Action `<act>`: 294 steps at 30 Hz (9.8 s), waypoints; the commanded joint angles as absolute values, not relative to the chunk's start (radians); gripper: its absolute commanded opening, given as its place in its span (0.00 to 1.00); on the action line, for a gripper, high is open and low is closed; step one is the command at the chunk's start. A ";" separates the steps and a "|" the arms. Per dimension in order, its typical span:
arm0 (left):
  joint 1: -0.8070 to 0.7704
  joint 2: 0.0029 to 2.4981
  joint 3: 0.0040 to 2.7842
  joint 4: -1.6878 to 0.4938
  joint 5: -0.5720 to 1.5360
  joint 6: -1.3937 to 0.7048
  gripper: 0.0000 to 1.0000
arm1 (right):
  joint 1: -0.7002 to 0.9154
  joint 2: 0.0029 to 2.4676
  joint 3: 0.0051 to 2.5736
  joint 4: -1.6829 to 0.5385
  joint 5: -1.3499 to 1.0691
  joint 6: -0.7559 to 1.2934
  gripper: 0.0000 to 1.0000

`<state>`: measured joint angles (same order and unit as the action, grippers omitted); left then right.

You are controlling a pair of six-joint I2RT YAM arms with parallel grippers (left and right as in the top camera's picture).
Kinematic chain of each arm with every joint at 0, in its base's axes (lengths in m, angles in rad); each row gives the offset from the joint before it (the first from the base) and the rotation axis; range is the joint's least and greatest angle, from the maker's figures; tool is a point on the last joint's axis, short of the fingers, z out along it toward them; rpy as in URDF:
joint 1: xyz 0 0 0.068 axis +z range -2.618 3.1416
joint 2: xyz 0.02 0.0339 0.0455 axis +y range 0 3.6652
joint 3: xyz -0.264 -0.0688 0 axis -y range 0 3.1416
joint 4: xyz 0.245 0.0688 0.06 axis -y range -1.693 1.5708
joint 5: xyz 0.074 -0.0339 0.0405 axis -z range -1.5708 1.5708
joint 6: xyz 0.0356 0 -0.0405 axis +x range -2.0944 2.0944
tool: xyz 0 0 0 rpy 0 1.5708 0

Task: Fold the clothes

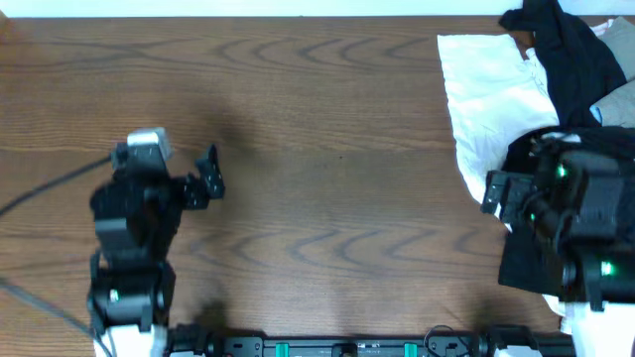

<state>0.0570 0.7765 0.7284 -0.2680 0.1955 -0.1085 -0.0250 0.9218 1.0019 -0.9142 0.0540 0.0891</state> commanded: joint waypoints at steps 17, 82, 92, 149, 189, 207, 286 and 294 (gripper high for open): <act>0.057 0.945 0.777 -0.306 0.201 -0.163 0.98 | -0.610 1.177 0.978 -1.034 0.124 0.261 0.99; 0.057 0.947 0.777 -0.306 0.202 -0.163 0.98 | 0.430 1.543 1.311 -0.651 -0.468 -0.067 0.07; 0.057 0.952 0.776 -0.306 0.201 -0.163 0.98 | 0.402 1.563 1.304 -0.783 -0.262 -0.119 0.60; 0.014 1.026 0.776 -0.247 0.355 -0.203 0.98 | 0.275 1.771 1.706 -0.982 0.104 0.117 0.80; -0.720 1.905 0.776 0.357 0.169 -0.900 0.68 | -0.068 1.772 1.706 -1.259 0.040 0.141 0.84; -0.719 1.902 0.776 0.384 0.127 -0.898 0.06 | -0.068 1.772 1.706 -1.275 0.040 0.141 0.84; -0.273 1.077 0.776 -0.266 -0.091 -0.418 0.06 | 0.263 1.761 0.939 -0.922 -0.362 0.079 0.01; -0.273 1.048 0.798 -0.215 -0.091 -0.242 0.06 | 0.243 1.579 1.203 -1.139 -0.334 -0.001 0.01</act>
